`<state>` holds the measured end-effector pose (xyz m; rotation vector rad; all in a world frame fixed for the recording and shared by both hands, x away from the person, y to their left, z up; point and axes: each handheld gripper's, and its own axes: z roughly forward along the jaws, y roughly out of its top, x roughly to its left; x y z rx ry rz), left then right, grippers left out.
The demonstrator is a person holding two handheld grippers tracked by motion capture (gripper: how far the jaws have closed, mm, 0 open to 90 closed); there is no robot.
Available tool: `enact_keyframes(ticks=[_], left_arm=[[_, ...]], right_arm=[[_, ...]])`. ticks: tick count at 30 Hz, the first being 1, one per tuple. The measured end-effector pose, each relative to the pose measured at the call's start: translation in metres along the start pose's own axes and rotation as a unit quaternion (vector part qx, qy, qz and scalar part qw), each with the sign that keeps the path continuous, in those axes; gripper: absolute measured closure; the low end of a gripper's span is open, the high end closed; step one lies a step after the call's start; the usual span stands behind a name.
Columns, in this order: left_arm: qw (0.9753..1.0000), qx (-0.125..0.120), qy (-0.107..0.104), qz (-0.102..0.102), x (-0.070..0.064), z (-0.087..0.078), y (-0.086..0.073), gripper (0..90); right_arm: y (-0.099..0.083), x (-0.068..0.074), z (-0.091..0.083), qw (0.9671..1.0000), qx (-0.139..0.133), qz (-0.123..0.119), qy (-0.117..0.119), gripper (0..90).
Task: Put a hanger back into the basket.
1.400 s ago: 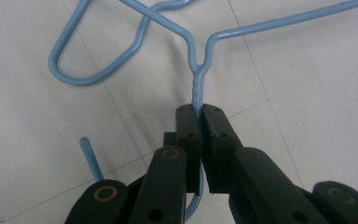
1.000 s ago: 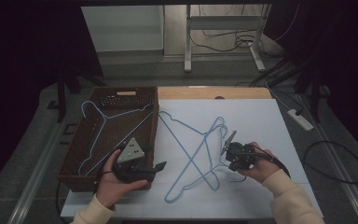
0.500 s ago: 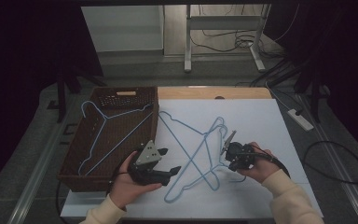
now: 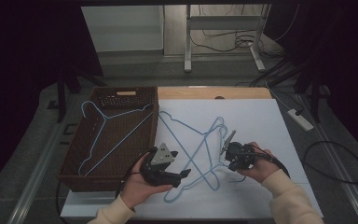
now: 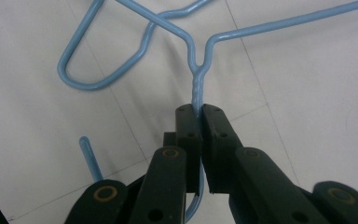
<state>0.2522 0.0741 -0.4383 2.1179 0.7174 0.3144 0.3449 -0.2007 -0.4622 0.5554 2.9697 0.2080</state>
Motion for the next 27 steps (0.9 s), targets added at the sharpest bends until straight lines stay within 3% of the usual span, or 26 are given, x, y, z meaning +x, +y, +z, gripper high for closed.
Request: enact_keyframes(ticks=[14,20,27], left_arm=[[0.9997,0.014,-0.018,0.004,-0.009,0.023,0.003,27.5],[0.9985,0.043,-0.030,0.019,-0.022,0.042,0.003,26.9],[0.9971,0.064,-0.041,0.007,-0.022,0.064,0.000,27.0]], right_arm=[[-0.001,0.001,0.000,1.0000,-0.006,0.002,-0.001,86.0],[-0.001,0.001,0.000,1.0000,-0.005,0.001,0.000,86.0],[-0.001,0.001,-0.001,1.0000,-0.007,-0.001,0.000,86.0]])
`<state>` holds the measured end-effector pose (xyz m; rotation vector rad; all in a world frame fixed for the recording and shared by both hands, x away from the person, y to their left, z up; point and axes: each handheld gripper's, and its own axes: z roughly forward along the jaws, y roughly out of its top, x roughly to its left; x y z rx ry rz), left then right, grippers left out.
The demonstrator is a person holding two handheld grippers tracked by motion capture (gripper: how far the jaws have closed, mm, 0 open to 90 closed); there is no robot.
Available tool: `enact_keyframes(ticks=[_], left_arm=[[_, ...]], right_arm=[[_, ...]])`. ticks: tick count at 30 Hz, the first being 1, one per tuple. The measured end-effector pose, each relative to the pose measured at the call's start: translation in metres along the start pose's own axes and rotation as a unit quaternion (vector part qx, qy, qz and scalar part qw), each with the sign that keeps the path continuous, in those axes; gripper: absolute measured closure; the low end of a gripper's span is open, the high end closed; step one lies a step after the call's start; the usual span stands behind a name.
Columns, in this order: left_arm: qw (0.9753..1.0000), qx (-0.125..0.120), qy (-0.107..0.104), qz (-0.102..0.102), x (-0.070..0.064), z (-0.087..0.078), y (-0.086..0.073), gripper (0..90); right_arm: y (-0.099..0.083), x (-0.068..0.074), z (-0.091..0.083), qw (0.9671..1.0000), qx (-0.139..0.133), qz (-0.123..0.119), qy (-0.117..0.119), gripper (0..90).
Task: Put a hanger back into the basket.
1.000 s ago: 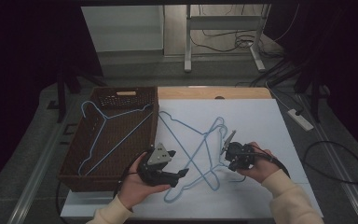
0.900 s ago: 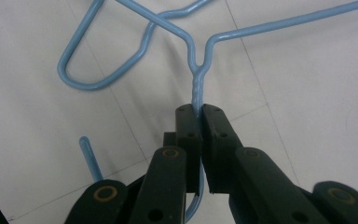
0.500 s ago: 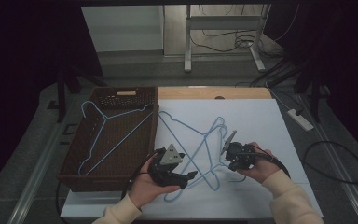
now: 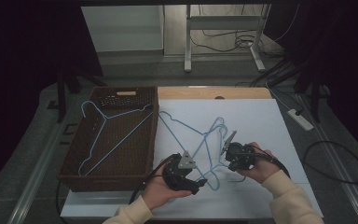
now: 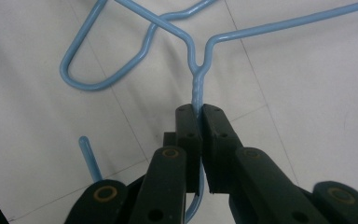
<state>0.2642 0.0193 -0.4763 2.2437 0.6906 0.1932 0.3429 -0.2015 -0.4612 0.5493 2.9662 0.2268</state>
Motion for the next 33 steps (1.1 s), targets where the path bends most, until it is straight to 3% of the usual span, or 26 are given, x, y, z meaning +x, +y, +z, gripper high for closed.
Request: enact_keyframes(ticks=[9,18,22,31,33], left_arm=[[0.9995,0.032,-0.002,-0.008,0.008,0.028,-0.001,28.4],[0.9986,0.050,-0.005,-0.015,0.013,0.046,-0.003,37.3],[0.9980,0.058,-0.013,-0.020,0.016,0.051,-0.004,47.0],[0.9975,0.060,-0.030,-0.023,0.019,0.049,-0.005,82.8],[0.9978,0.058,-0.025,-0.023,0.018,0.048,-0.005,84.5]], right_arm=[[0.002,0.001,-0.003,1.0000,-0.002,-0.001,-0.001,85.9],[0.004,0.003,-0.007,1.0000,-0.008,-0.001,-0.001,85.9],[0.005,0.004,-0.009,0.9999,-0.011,-0.003,-0.002,85.8],[0.008,0.007,-0.015,0.9997,-0.022,-0.007,-0.004,85.7],[0.007,0.007,-0.016,0.9996,-0.027,-0.004,-0.003,85.7]])
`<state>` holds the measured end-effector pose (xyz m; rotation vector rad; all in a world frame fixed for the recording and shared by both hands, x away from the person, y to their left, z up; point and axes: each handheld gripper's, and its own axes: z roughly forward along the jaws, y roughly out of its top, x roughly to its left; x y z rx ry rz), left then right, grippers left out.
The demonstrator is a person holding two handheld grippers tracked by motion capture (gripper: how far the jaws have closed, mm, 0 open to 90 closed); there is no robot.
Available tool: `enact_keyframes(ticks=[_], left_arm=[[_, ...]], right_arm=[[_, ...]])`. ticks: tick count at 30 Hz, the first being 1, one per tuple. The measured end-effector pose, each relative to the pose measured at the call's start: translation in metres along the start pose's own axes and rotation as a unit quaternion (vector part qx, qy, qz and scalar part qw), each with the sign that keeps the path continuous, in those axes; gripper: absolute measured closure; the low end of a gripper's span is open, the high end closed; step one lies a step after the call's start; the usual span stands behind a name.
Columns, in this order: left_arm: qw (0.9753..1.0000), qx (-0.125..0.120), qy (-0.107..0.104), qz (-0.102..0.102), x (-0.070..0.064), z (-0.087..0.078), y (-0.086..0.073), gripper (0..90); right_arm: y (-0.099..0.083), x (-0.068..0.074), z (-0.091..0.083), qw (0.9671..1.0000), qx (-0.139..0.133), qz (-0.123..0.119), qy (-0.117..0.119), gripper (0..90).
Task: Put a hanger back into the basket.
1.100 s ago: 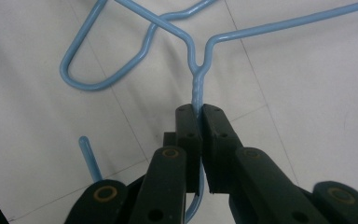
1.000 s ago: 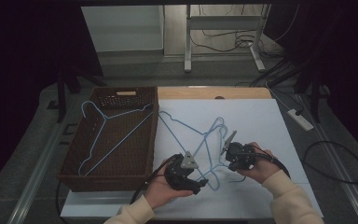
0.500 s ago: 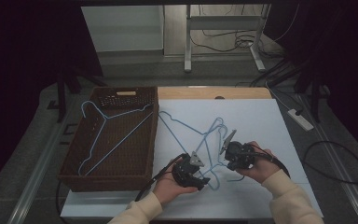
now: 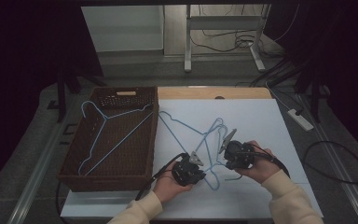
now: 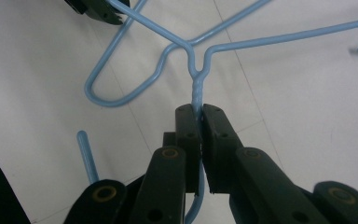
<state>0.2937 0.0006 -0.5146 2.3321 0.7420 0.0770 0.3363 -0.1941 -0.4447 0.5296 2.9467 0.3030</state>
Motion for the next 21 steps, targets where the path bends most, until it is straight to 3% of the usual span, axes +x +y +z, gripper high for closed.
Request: enact_keyframes(ticks=[2,3,4,6,7,8,9,10,11,12,15,16,17,18,21], left_arm=[[1.0000,-0.001,0.009,0.001,0.001,-0.002,0.000,85.0],[0.9999,-0.006,0.009,-0.003,0.002,-0.003,0.000,85.2],[0.9999,-0.009,0.011,-0.003,0.003,-0.005,-0.001,85.2],[0.9997,-0.015,0.017,-0.004,0.004,-0.007,-0.001,85.3],[0.9996,-0.019,0.019,-0.004,0.004,-0.008,-0.001,85.4],[0.9996,-0.021,0.021,-0.004,0.003,-0.009,-0.002,85.4],[0.9995,-0.023,0.023,-0.004,0.003,-0.010,-0.002,85.4],[0.9994,-0.024,0.024,-0.004,0.003,-0.010,-0.002,85.4],[0.9992,-0.028,0.026,-0.006,0.003,-0.011,-0.003,85.4],[0.9992,-0.028,0.028,-0.005,0.003,-0.012,-0.003,85.4],[0.9987,-0.037,0.035,-0.008,0.004,-0.016,-0.004,85.4],[0.9987,-0.037,0.035,-0.008,0.004,-0.016,-0.004,85.5],[0.9982,-0.046,0.038,-0.011,0.004,-0.019,-0.005,85.5],[0.9976,-0.055,0.040,-0.015,0.004,-0.021,-0.004,85.5],[0.9970,-0.062,0.044,-0.015,0.004,-0.025,-0.003,85.6]], right_arm=[[-0.001,0.000,-0.002,0.9999,-0.014,0.003,-0.005,82.7],[-0.002,-0.001,-0.003,0.9994,-0.032,0.008,-0.011,75.6],[-0.004,-0.003,-0.006,0.9978,-0.058,0.025,-0.022,65.6],[-0.008,-0.007,-0.010,0.9928,-0.103,0.049,-0.036,54.7],[-0.011,-0.009,-0.013,0.9882,-0.133,0.064,-0.039,51.2],[-0.016,-0.012,-0.016,0.9802,-0.171,0.086,-0.051,46.6],[-0.019,-0.014,-0.018,0.9750,-0.191,0.097,-0.059,43.1],[-0.026,-0.018,-0.022,0.9631,-0.228,0.125,-0.069,41.8],[-0.031,-0.021,-0.024,0.9572,-0.246,0.136,-0.070,41.6],[-0.038,-0.025,-0.027,0.9475,-0.272,0.155,-0.066,40.4],[-0.054,-0.032,-0.029,0.9332,-0.302,0.184,-0.065,37.6],[-0.054,-0.032,-0.029,0.9332,-0.302,0.184,-0.065,37.6],[-0.059,-0.033,-0.029,0.9295,-0.309,0.190,-0.068,36.6],[-0.072,-0.033,-0.025,0.9207,-0.327,0.201,-0.071,35.5],[-0.084,-0.031,-0.021,0.9131,-0.337,0.213,-0.085,34.0]])
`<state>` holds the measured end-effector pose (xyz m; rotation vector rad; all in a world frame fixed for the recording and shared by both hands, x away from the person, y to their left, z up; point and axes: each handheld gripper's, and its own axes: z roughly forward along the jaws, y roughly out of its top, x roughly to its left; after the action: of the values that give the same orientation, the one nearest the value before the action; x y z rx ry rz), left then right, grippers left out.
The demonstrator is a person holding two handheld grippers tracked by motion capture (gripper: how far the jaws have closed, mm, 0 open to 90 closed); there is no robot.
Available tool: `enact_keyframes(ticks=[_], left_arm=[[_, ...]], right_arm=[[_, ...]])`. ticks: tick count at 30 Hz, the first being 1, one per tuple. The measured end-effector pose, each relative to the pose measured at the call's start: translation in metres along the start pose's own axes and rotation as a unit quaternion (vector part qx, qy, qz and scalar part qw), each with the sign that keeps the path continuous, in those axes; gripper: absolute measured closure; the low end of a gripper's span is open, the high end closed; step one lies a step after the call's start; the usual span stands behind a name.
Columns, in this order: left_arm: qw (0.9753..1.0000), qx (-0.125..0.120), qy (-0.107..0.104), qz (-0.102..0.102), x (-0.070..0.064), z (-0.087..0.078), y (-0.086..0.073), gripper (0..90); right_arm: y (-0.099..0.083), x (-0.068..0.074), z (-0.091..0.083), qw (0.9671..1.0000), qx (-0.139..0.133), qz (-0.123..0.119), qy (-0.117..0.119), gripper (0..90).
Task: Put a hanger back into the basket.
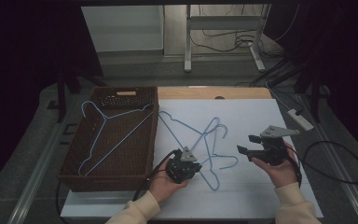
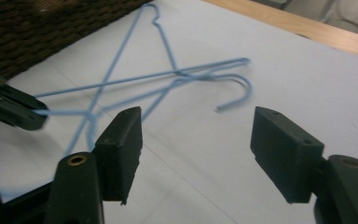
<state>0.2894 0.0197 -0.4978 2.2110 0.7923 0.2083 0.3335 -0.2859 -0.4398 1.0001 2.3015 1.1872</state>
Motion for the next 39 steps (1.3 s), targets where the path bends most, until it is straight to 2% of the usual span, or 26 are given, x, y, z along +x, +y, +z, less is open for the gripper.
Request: enact_keyframes(ticks=[3,6,7,13,24,30,32,39], left_arm=[[0.9999,-0.011,0.007,-0.004,0.000,-0.004,0.001,85.6],[0.9997,-0.021,0.015,-0.005,0.001,-0.008,0.002,85.7],[0.9993,-0.030,0.019,-0.007,0.001,-0.012,0.002,85.7],[0.9984,-0.049,0.027,-0.009,0.001,-0.023,0.005,85.8],[0.9951,-0.093,0.030,-0.012,0.003,-0.052,0.013,86.0],[0.9924,-0.121,0.016,-0.016,0.005,-0.071,0.018,85.9],[0.9903,-0.136,0.000,-0.026,0.007,-0.080,0.019,86.0],[0.9842,-0.172,-0.021,-0.035,0.013,-0.112,0.024,85.9]], right_arm=[[-0.011,-0.002,-0.003,0.9999,-0.005,0.012,-0.003,33.4],[-0.018,-0.002,-0.005,0.9999,-0.006,0.014,-0.007,33.4],[-0.028,-0.001,-0.006,0.9998,-0.006,0.018,-0.004,33.4],[-0.043,0.000,-0.004,0.9999,0.008,0.013,0.006,33.4],[-0.052,0.002,0.000,0.9998,0.019,0.005,0.001,33.4],[-0.053,0.003,0.001,0.9998,0.020,0.001,0.004,33.5],[-0.053,0.003,0.001,0.9998,0.020,0.001,0.004,33.5],[-0.053,0.004,0.002,0.9997,0.022,-0.002,0.004,33.5]])
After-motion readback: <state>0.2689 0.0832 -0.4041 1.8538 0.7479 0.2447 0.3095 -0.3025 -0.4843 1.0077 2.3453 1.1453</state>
